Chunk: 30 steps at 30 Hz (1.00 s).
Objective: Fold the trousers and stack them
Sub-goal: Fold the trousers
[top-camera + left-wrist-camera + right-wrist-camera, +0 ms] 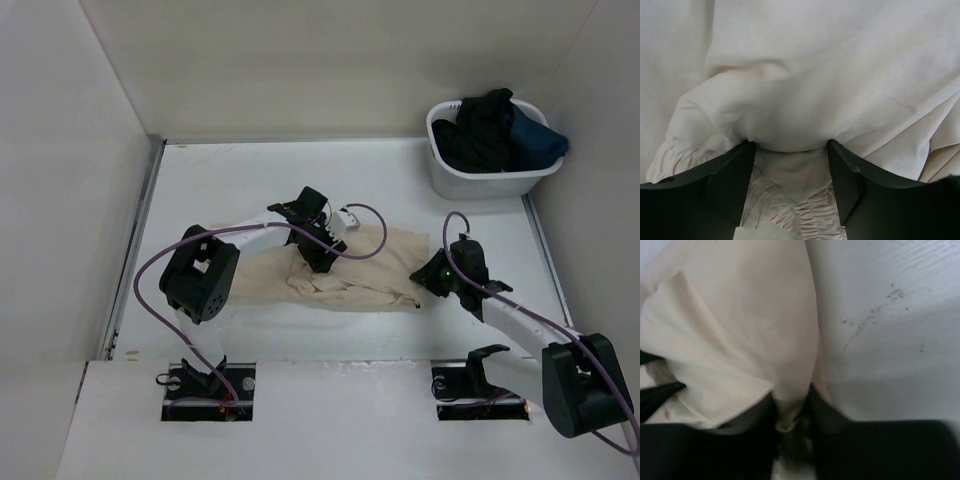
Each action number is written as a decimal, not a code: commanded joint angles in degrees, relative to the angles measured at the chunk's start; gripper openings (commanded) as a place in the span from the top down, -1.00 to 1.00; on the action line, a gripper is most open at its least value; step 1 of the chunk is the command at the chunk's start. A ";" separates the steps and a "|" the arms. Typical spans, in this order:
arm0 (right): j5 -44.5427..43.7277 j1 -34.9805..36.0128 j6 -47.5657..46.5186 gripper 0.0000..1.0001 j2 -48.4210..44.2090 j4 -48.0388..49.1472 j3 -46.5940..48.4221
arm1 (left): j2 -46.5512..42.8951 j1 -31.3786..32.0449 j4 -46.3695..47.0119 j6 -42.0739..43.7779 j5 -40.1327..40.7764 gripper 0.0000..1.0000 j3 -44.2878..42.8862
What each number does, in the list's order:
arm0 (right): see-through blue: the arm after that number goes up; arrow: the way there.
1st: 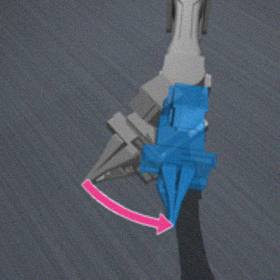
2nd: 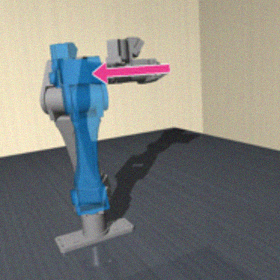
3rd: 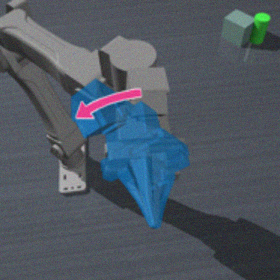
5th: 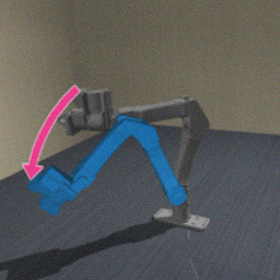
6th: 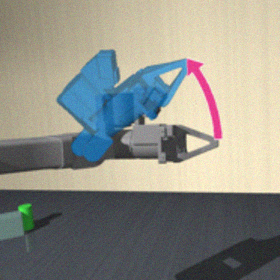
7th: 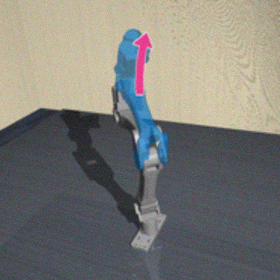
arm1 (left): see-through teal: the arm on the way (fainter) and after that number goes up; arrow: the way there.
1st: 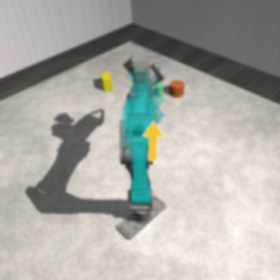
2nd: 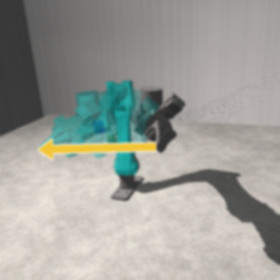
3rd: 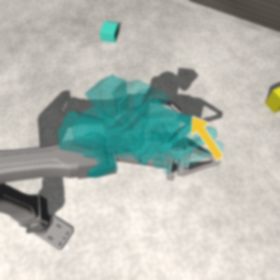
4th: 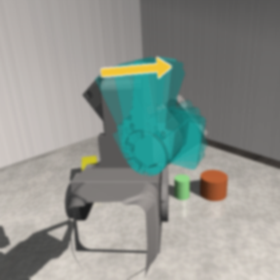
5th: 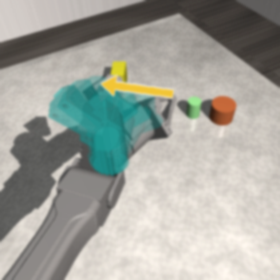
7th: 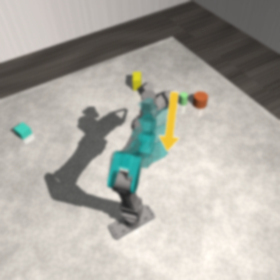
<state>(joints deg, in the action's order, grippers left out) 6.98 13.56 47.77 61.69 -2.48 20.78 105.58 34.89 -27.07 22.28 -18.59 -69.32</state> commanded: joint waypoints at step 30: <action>-19.03 35.42 -25.00 1.00 32.06 -48.06 73.76 | 0.67 -20.96 -8.53 -4.70 7.50 -0.19 -4.33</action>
<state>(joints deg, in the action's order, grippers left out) -10.74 44.03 22.24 88.79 -48.95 86.85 106.24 15.18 -35.46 19.70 -14.31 -72.58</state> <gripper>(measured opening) 0.050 0.599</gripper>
